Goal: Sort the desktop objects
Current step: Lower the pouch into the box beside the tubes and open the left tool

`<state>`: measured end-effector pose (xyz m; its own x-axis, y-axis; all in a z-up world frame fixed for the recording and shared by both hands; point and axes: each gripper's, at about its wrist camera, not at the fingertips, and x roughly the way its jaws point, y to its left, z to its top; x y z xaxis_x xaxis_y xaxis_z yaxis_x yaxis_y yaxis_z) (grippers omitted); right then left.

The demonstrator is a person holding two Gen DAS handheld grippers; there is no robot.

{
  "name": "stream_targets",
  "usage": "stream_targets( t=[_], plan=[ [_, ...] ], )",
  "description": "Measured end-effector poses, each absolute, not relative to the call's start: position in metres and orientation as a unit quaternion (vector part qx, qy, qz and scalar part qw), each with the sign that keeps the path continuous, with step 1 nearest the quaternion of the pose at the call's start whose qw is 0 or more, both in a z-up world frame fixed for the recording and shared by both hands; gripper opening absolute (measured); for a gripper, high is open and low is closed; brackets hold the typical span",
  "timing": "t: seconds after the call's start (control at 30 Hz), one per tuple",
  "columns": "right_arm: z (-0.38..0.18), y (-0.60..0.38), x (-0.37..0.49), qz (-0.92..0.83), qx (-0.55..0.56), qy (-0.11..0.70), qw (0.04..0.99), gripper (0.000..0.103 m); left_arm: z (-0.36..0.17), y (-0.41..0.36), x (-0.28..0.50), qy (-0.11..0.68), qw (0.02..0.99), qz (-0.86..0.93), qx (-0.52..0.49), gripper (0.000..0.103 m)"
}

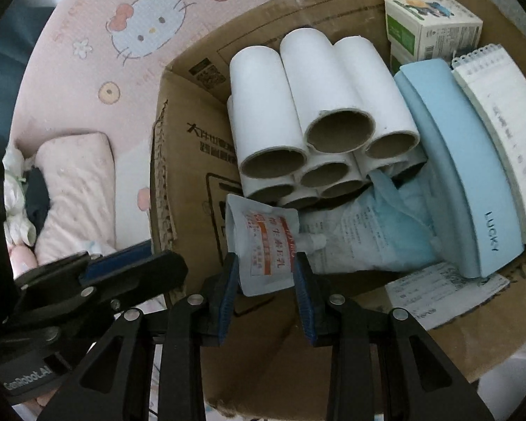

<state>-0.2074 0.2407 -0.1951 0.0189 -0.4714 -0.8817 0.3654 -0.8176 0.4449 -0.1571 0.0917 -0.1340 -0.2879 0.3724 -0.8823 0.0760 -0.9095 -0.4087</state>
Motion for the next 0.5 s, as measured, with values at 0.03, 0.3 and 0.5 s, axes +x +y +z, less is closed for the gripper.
stream_targets(
  t=[0.03,0.3,0.5],
  plan=[
    [-0.193,0.244,-0.208,-0.7,0.649,-0.039,0.295,0.029,-0.133,0.093,-0.159,-0.181,0.095,0.778,-0.594,0.021],
    [-0.18,0.272,-0.214,-0.702,0.659,-0.015,0.269,0.029,-0.125,0.11,-0.18,-0.108,0.102,0.757,-0.637,0.037],
    [-0.182,0.272,-0.217,-0.666,0.674,-0.042,0.316,0.029,-0.125,0.109,-0.19,-0.115,0.104,0.735,-0.66,0.036]
  ],
)
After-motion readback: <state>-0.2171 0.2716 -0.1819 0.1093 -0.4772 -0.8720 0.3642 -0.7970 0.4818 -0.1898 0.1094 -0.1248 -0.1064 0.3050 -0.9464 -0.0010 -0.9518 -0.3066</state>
